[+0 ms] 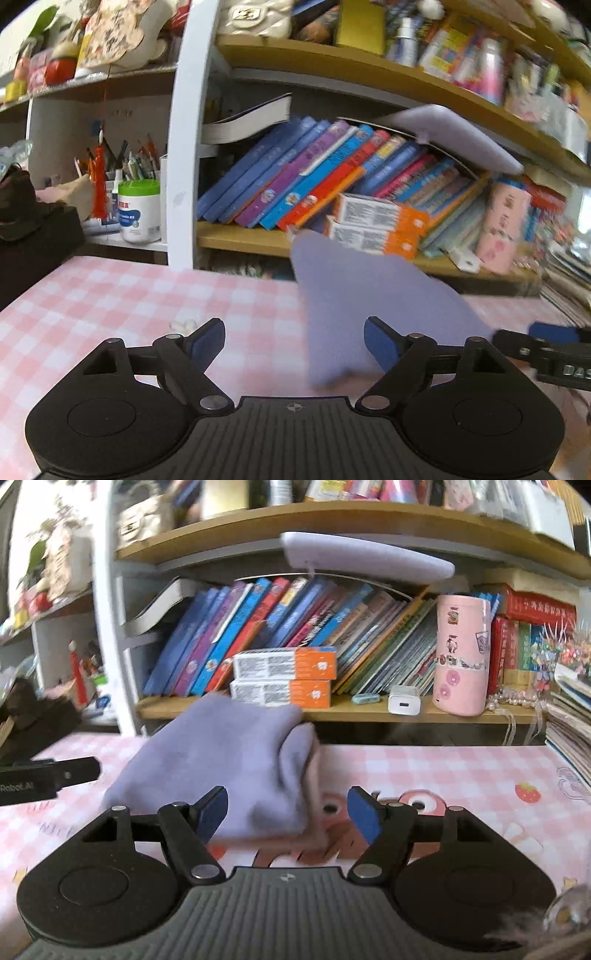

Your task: Fold clothes

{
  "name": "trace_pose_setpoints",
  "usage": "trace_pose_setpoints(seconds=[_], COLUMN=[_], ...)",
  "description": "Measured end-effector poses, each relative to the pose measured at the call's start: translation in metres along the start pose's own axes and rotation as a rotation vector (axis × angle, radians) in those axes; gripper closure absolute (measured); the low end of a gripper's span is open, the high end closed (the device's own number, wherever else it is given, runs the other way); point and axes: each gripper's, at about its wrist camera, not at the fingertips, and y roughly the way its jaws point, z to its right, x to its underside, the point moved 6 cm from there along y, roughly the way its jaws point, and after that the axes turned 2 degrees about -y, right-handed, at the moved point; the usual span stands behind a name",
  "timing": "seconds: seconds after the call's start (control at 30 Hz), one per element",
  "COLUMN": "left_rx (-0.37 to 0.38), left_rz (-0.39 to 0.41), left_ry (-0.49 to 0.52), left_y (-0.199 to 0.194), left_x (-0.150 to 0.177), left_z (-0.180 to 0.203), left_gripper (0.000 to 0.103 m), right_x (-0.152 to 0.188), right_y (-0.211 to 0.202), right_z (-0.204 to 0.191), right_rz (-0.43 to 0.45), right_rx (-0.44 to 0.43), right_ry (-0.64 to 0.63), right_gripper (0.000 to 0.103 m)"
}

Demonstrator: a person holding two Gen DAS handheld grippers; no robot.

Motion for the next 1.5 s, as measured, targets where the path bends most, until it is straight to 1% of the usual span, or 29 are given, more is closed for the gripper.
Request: trace_pose_setpoints(seconds=[0.07,0.1,0.2,0.3,0.43,0.5,0.6,0.73,0.9,1.07,1.17,1.33,1.37,1.5], left_rx=[-0.003,-0.006,-0.021,-0.03,-0.038,-0.04,-0.045,-0.05,-0.047,-0.051,-0.063,-0.069,-0.07,-0.07], left_rz=[0.02,0.032,0.069,0.081,0.066,0.057,0.055,0.058,0.031,0.019,0.008,0.009,0.012,0.022], left_ry=[0.04,0.06,0.113,0.128,0.146,0.145,0.147,0.15,0.135,0.115,0.107,0.122,0.126,0.139], left_y=[-0.013,-0.019,-0.034,-0.045,-0.05,-0.051,-0.052,-0.053,-0.049,-0.047,-0.045,-0.046,-0.046,-0.048], left_x=[0.005,0.008,0.01,0.015,0.022,0.025,0.028,0.031,0.036,0.036,0.036,0.037,0.037,0.036], left_z=[0.009,0.014,0.024,0.028,0.03,0.031,0.031,0.031,0.03,0.026,0.024,0.026,0.027,0.029], left_gripper=[0.01,0.009,0.008,0.007,0.006,0.006,0.005,0.005,0.004,0.004,0.004,0.003,0.0,0.0], right_x=[0.006,0.009,0.016,0.022,0.029,0.032,0.038,0.037,0.037,0.038,0.038,0.039,0.039,0.039], right_y=[-0.011,-0.018,-0.03,-0.037,-0.047,-0.052,-0.06,-0.061,-0.06,-0.059,-0.059,-0.059,-0.059,-0.059], right_z=[-0.01,-0.014,-0.017,-0.018,-0.019,-0.02,-0.021,-0.019,-0.027,-0.035,-0.034,-0.031,-0.031,-0.032], right_rz=[0.006,0.017,0.031,0.038,0.047,0.052,0.059,0.066,0.058,0.058,0.055,0.054,0.054,0.054], right_rx=[0.008,0.007,0.015,0.028,0.045,0.054,0.066,0.076,0.082,0.079,0.081,0.091,0.092,0.095], right_ry=[-0.023,-0.024,-0.022,-0.02,-0.017,-0.015,-0.012,-0.004,-0.05,-0.094,-0.088,-0.071,-0.072,-0.077], right_gripper=[0.028,0.024,0.02,0.018,0.012,0.012,0.008,0.005,0.0,0.0,0.0,0.0,0.0,0.0])
